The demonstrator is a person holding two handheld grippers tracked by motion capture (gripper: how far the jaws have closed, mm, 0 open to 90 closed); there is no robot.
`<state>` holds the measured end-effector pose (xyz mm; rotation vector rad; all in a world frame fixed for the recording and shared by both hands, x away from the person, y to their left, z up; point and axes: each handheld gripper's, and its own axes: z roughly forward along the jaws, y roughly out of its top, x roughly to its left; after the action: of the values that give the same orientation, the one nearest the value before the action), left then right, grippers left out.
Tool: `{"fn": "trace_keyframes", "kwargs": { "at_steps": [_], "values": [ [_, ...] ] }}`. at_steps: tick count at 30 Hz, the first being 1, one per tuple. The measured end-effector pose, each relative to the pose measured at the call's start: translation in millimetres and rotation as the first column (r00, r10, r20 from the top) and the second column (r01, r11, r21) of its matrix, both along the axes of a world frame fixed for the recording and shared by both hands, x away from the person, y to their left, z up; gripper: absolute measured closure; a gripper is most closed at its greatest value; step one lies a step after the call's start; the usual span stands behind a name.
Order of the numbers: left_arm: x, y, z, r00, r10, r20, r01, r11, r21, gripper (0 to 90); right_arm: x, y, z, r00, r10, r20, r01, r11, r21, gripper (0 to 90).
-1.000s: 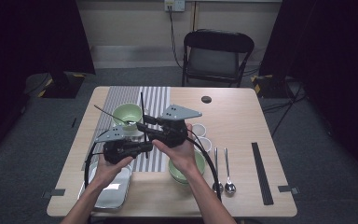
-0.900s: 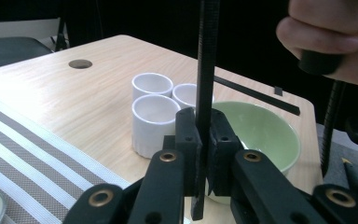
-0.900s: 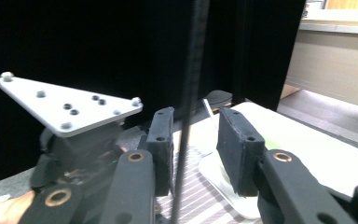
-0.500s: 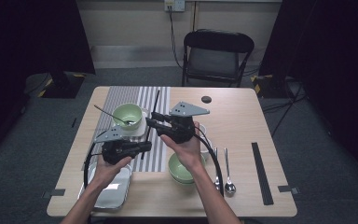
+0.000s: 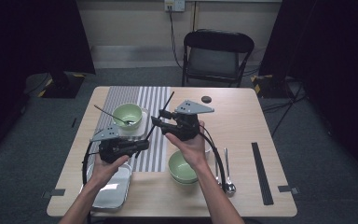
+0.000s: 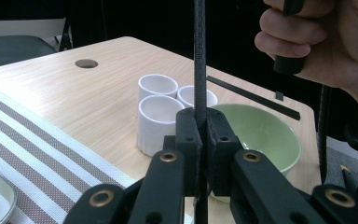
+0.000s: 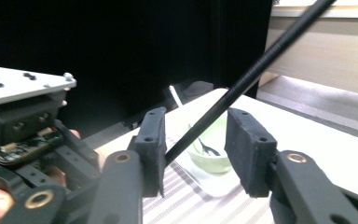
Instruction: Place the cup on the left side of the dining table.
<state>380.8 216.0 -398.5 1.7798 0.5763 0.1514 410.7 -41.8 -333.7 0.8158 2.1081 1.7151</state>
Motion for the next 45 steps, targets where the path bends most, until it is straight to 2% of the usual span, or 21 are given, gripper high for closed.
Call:
{"fn": "trace_keyframes", "kwargs": {
  "at_steps": [3,7,10,12,18,25,36,41,43,45],
  "values": [
    [-0.2,0.5,0.0,1.0000,-0.001,0.002,0.001,1.0000,-0.004,85.7,0.6,-2.4,-1.6,1.0000,-0.009,-0.001,0.009,1.000,-0.002,54.2],
    [0.2,2.3,0.5,1.0000,0.000,0.003,0.000,0.9998,-0.019,85.7,0.2,-7.6,-4.1,0.9987,-0.051,0.002,0.051,0.999,-0.010,46.8],
    [0.3,2.6,0.5,1.0000,0.001,0.002,-0.001,0.9996,-0.027,85.7,1.2,-11.8,-4.6,0.9981,-0.062,-0.002,0.062,0.998,-0.018,46.3],
    [0.2,2.5,0.9,1.0000,-0.001,0.005,0.001,0.9998,-0.019,85.7,1.5,-13.9,-4.5,0.9975,-0.071,-0.002,0.071,0.997,-0.017,44.7],
    [-1.3,1.9,2.3,1.0000,0.003,0.008,-0.003,0.9996,-0.027,85.7,2.0,-17.2,-6.7,0.9936,-0.113,-0.001,0.113,0.993,-0.028,36.0],
    [0.3,4.2,3.7,0.9999,0.009,0.010,-0.008,0.9995,-0.029,85.7,6.1,-25.9,-16.8,0.9893,-0.143,-0.030,0.142,0.989,-0.046,32.1],
    [0.9,7.0,3.3,0.9998,0.018,0.011,-0.018,0.9996,-0.023,85.7,8.0,-33.5,-20.6,0.9850,-0.160,-0.065,0.158,0.987,-0.033,23.3],
    [2.2,10.8,1.8,0.9997,0.022,0.002,-0.022,0.9994,-0.025,85.7,8.2,-34.6,-23.9,0.9838,-0.164,-0.073,0.161,0.986,-0.039,22.9],
    [2.4,11.3,0.8,0.9994,0.031,0.012,-0.031,0.9995,-0.008,85.7,8.5,-35.7,-24.4,0.9832,-0.165,-0.078,0.163,0.986,-0.034,22.9],
    [3.3,11.5,0.0,0.9994,0.036,0.002,-0.036,0.9992,-0.016,85.7,8.4,-36.1,-24.1,0.9827,-0.168,-0.078,0.165,0.985,-0.042,23.0]
  ]
}}
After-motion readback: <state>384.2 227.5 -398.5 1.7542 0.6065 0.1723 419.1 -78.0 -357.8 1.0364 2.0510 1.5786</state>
